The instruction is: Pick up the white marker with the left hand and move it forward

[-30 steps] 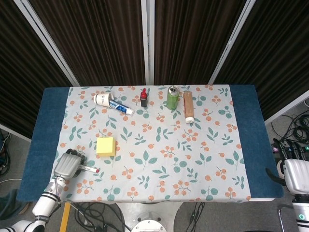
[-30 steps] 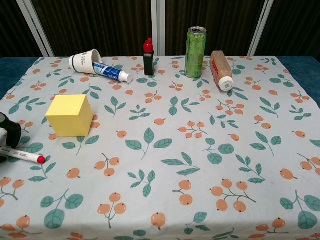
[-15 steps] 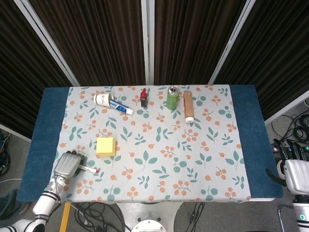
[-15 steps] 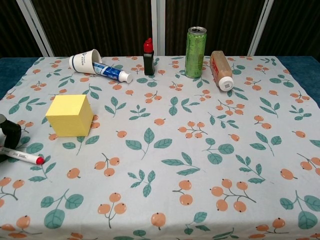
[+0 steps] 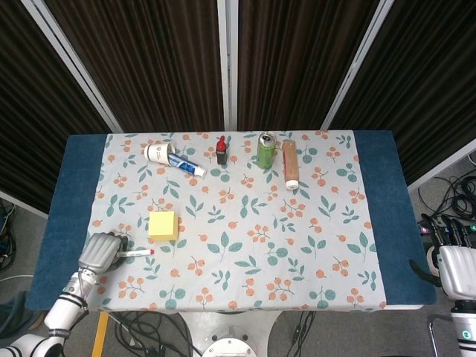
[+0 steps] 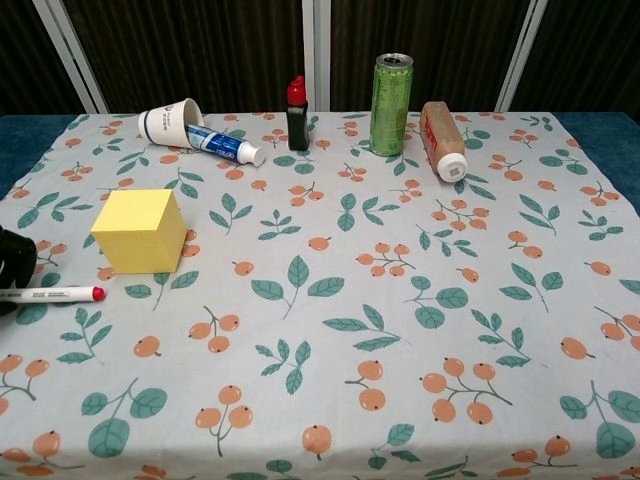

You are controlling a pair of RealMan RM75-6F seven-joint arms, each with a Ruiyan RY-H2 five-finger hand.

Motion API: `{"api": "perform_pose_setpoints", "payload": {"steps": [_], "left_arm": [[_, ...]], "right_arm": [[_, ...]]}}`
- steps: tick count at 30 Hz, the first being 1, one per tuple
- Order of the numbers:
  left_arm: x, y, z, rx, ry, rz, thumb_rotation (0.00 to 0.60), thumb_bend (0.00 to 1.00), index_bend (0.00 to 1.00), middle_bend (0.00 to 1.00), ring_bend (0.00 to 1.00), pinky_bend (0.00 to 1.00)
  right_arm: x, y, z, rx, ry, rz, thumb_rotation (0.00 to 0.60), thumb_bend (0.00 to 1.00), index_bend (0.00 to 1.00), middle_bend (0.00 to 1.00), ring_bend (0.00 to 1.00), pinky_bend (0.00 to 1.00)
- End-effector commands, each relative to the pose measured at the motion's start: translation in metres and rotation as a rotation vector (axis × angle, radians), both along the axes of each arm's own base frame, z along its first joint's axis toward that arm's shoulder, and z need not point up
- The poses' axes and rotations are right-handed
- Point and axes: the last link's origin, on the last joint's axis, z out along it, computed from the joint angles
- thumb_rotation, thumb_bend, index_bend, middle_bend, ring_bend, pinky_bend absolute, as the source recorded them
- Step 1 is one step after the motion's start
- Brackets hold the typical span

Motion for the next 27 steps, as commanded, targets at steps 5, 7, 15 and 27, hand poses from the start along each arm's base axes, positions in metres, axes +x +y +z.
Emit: {"api": "perform_pose_setpoints", "payload": {"steps": [5, 7, 15, 27], "left_arm": [[-0.021, 0.005, 0.024, 0.044, -0.092, -0.027, 0.6, 0.44, 0.69, 0.7, 0.52, 0.61], [-0.025, 0.006, 0.031, 0.058, -0.12, -0.035, 0.6, 0.45, 0.69, 0.7, 0.53, 0.61], [-0.044, 0.018, 0.042, 0.067, -0.102, -0.055, 0.6, 0.45, 0.69, 0.7, 0.53, 0.63], [-0.043, 0.057, 0.027, 0.019, -0.049, -0.088, 0.6, 0.45, 0.7, 0.7, 0.53, 0.63]], "right_arm": [[0.002, 0.0, 0.002, -0.008, 0.0, 0.003, 0.6, 0.13, 0.07, 0.23, 0.03, 0.04], [0.002, 0.0, 0.003, -0.01, -0.001, 0.003, 0.6, 0.13, 0.07, 0.23, 0.03, 0.04], [0.006, -0.001, 0.004, -0.011, 0.002, 0.016, 0.6, 0.13, 0.07, 0.23, 0.03, 0.04], [0.007, 0.002, 0.005, -0.019, 0.005, 0.003, 0.6, 0.13, 0.07, 0.23, 0.03, 0.04]]}}
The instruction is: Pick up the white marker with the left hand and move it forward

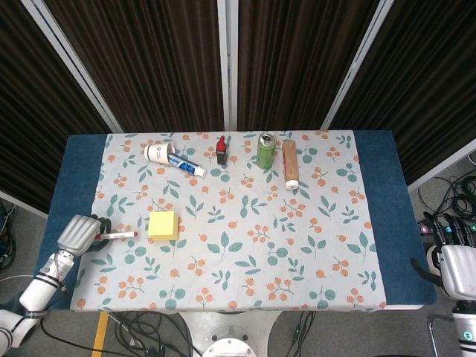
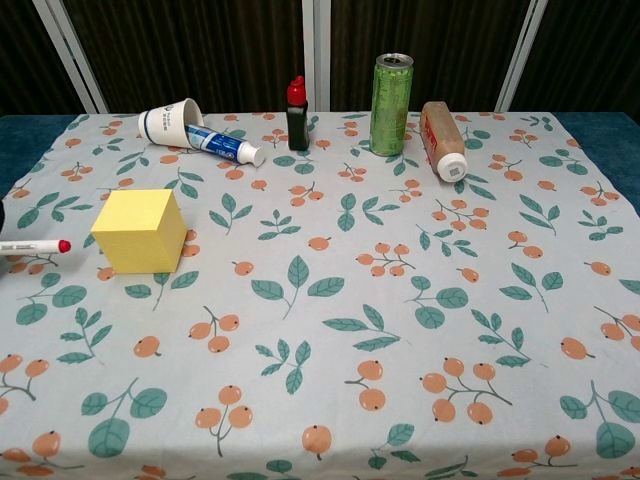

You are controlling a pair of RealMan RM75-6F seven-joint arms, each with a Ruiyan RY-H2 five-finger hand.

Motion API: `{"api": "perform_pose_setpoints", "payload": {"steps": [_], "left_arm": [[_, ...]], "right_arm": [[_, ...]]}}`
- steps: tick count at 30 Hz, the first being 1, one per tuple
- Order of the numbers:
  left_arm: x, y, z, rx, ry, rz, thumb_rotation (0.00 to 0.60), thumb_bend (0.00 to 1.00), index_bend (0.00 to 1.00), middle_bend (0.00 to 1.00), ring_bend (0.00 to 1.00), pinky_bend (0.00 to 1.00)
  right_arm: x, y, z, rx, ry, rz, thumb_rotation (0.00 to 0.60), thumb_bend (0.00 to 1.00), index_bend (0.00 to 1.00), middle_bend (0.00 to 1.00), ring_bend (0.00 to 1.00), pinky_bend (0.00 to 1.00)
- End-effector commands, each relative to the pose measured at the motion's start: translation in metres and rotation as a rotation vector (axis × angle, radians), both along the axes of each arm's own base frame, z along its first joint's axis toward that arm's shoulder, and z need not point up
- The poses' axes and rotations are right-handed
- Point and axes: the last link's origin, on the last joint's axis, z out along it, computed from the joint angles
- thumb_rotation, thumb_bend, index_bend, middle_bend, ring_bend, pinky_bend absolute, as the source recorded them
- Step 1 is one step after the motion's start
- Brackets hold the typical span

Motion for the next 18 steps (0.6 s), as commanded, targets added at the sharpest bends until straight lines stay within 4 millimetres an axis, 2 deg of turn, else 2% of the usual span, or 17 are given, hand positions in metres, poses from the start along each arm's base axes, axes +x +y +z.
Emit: {"api": "perform_pose_setpoints", "payload": {"steps": [1, 8, 18], "left_arm": [[0.005, 0.01, -0.007, -0.011, -0.005, -0.006, 0.6, 0.45, 0.7, 0.7, 0.53, 0.63], [0.027, 0.025, -0.019, -0.028, -0.039, -0.057, 0.6, 0.45, 0.7, 0.7, 0.53, 0.63], [0.07, 0.042, -0.045, -0.079, -0.086, -0.109, 0.6, 0.45, 0.7, 0.7, 0.53, 0.63]], "right_arm": [[0.0, 0.0, 0.0, 0.0, 0.0, -0.002, 0.6, 0.13, 0.07, 0.23, 0.03, 0.04], [0.0, 0.0, 0.001, -0.001, -0.003, -0.004, 0.6, 0.13, 0.07, 0.23, 0.03, 0.04], [-0.006, 0.001, 0.003, 0.001, -0.01, -0.014, 0.6, 0.13, 0.07, 0.23, 0.03, 0.04]]}}
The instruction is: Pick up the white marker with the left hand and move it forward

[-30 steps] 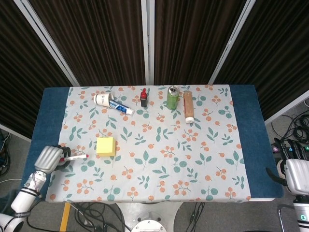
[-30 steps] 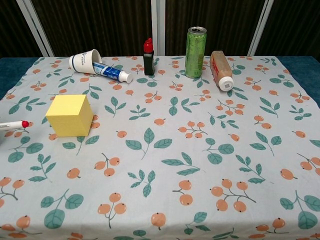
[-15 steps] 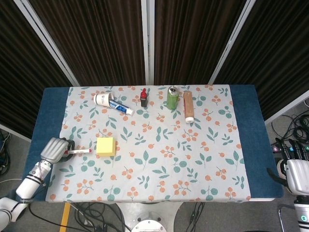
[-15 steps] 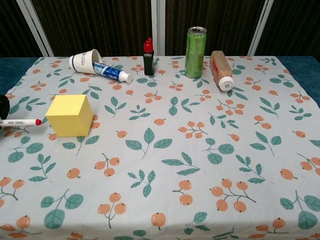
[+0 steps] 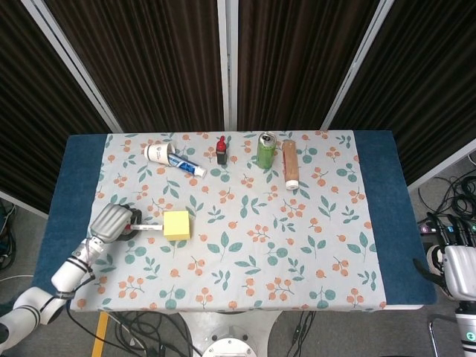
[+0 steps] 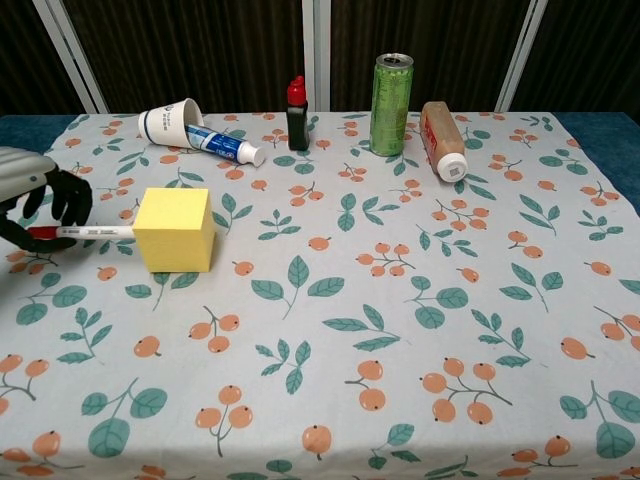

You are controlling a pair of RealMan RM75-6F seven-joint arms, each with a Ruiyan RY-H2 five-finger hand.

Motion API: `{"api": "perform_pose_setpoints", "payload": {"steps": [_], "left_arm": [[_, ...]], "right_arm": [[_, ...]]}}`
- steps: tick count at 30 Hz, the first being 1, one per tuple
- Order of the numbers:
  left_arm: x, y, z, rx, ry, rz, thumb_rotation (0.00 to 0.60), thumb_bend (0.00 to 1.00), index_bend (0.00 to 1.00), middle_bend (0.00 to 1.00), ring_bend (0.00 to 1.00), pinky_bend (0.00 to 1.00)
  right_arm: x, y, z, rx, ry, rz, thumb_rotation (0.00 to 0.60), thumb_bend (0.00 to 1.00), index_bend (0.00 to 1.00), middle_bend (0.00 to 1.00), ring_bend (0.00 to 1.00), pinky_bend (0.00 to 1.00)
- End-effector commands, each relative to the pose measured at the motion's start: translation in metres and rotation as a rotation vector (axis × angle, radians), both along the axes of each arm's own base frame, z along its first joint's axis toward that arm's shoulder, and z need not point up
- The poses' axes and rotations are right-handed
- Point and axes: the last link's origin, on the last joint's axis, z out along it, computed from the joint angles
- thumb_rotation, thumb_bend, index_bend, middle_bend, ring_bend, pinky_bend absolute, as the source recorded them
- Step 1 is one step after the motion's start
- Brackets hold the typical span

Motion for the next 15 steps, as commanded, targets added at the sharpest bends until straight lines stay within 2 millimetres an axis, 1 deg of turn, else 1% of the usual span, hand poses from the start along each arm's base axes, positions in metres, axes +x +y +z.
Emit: {"api": "perform_pose_setpoints", "payload": {"steps": [1, 8, 15], "left_arm": [[0.016, 0.006, -0.008, -0.012, -0.009, -0.019, 0.6, 0.45, 0.7, 0.7, 0.53, 0.63], [0.05, 0.018, -0.022, -0.021, -0.006, -0.061, 0.6, 0.45, 0.7, 0.7, 0.53, 0.63], [0.076, 0.026, -0.035, -0.042, -0.01, -0.078, 0.6, 0.45, 0.7, 0.7, 0.53, 0.63]], "right_arm": [[-0.002, 0.0, 0.001, 0.0, -0.001, -0.003, 0.6, 0.13, 0.07, 0.23, 0.03, 0.04], [-0.006, 0.0, 0.001, 0.0, -0.007, -0.008, 0.6, 0.13, 0.07, 0.23, 0.03, 0.04], [-0.009, 0.001, 0.003, -0.004, -0.013, -0.013, 0.6, 0.13, 0.07, 0.23, 0.03, 0.04]]}}
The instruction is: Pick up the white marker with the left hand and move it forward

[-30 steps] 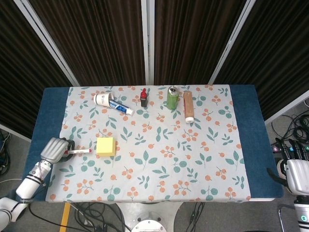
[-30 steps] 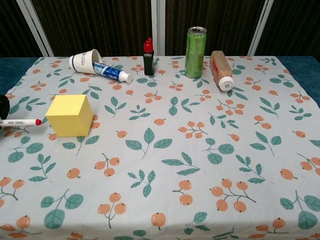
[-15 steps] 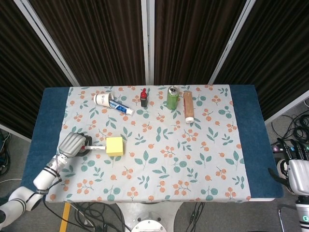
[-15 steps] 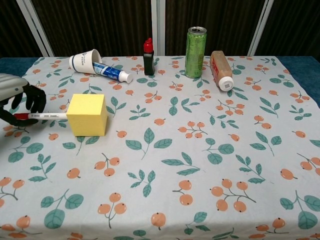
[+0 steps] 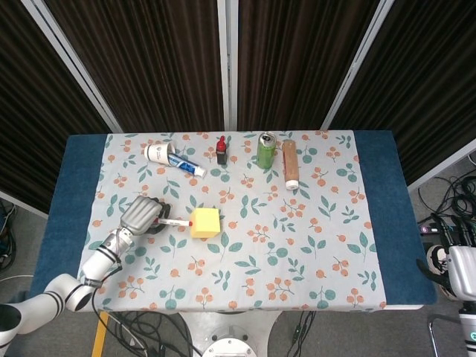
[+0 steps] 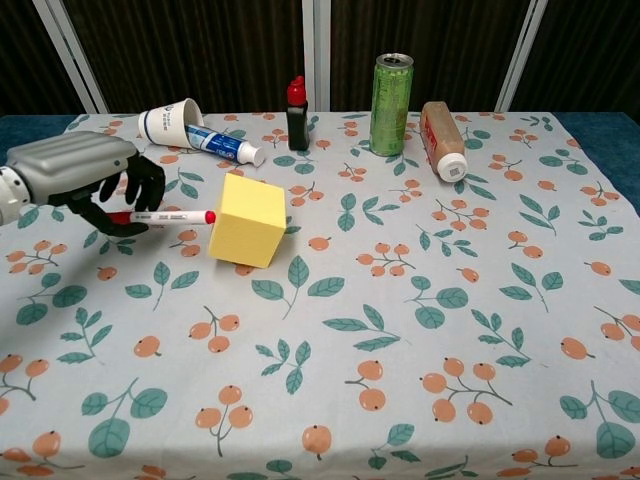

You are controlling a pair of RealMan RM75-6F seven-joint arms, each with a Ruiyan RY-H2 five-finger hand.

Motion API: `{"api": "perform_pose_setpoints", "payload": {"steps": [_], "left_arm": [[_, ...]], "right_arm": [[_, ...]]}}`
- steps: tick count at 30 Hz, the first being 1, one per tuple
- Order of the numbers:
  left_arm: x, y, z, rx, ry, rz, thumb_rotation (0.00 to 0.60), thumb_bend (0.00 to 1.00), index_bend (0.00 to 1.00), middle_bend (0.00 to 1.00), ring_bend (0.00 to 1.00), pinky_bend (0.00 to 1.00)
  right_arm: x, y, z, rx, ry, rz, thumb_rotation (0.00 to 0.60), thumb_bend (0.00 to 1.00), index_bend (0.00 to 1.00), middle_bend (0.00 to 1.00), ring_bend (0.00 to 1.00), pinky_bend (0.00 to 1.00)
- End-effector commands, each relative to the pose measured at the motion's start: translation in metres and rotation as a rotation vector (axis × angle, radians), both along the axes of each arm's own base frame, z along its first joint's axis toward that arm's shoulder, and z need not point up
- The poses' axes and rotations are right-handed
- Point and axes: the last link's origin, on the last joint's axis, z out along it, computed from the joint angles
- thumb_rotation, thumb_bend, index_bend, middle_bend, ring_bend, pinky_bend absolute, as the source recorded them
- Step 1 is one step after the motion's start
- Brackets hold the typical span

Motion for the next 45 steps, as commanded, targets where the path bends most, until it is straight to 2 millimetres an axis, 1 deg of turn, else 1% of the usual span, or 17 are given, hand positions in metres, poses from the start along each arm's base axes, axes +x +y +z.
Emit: {"api": "perform_pose_setpoints", "payload": {"steps": [1, 3, 6, 8, 16, 19, 22, 26, 32, 41, 45], "left_arm": [[0.011, 0.003, -0.006, -0.01, -0.004, -0.004, 0.6, 0.45, 0.7, 0.7, 0.53, 0.63], [0.014, 0.004, -0.008, -0.011, -0.002, -0.003, 0.6, 0.45, 0.7, 0.7, 0.53, 0.63], [0.012, 0.005, -0.005, -0.001, 0.014, 0.008, 0.6, 0.45, 0.7, 0.7, 0.53, 0.63], [0.007, 0.003, 0.0, 0.008, 0.015, 0.021, 0.6, 0.45, 0.69, 0.7, 0.53, 0.63], [-0.022, -0.01, 0.025, 0.058, 0.051, 0.064, 0.6, 0.45, 0.7, 0.7, 0.53, 0.63], [-0.029, -0.014, 0.03, 0.065, 0.071, 0.074, 0.6, 0.45, 0.7, 0.7, 0.53, 0.63], [-0.031, -0.016, 0.027, 0.054, 0.103, 0.065, 0.6, 0.45, 0.7, 0.7, 0.53, 0.63], [-0.022, -0.018, 0.018, 0.03, 0.124, 0.037, 0.6, 0.45, 0.7, 0.7, 0.53, 0.63], [-0.001, -0.008, 0.005, 0.008, 0.164, 0.004, 0.6, 0.45, 0.7, 0.7, 0.53, 0.63], [0.021, 0.003, -0.002, -0.017, 0.23, -0.023, 0.6, 0.45, 0.7, 0.7, 0.53, 0.63], [0.027, 0.006, -0.005, -0.02, 0.249, -0.027, 0.6, 0.46, 0.7, 0.7, 0.53, 0.63]], "right_arm": [[-0.001, 0.001, 0.001, -0.002, -0.001, -0.002, 0.6, 0.13, 0.07, 0.23, 0.03, 0.04], [-0.001, 0.001, 0.001, -0.004, -0.002, -0.001, 0.6, 0.13, 0.07, 0.23, 0.03, 0.04], [-0.001, 0.001, 0.002, -0.005, -0.004, 0.004, 0.6, 0.13, 0.07, 0.23, 0.03, 0.04], [0.0, 0.001, 0.002, -0.002, -0.003, 0.007, 0.6, 0.13, 0.07, 0.23, 0.03, 0.04], [0.002, 0.0, 0.0, 0.005, -0.006, 0.02, 0.6, 0.13, 0.07, 0.23, 0.03, 0.04], [0.002, 0.001, 0.0, 0.004, -0.006, 0.021, 0.6, 0.13, 0.07, 0.23, 0.03, 0.04], [0.002, 0.002, 0.0, 0.004, -0.005, 0.021, 0.6, 0.13, 0.07, 0.23, 0.03, 0.04], [0.0, 0.004, 0.001, 0.003, -0.005, 0.017, 0.6, 0.13, 0.07, 0.23, 0.03, 0.04], [-0.002, 0.006, 0.003, -0.001, -0.003, 0.008, 0.6, 0.13, 0.07, 0.23, 0.03, 0.04], [-0.005, 0.009, 0.004, -0.005, -0.006, -0.002, 0.6, 0.13, 0.07, 0.23, 0.03, 0.04], [-0.006, 0.01, 0.005, -0.007, -0.006, -0.004, 0.6, 0.13, 0.07, 0.23, 0.03, 0.04]]}}
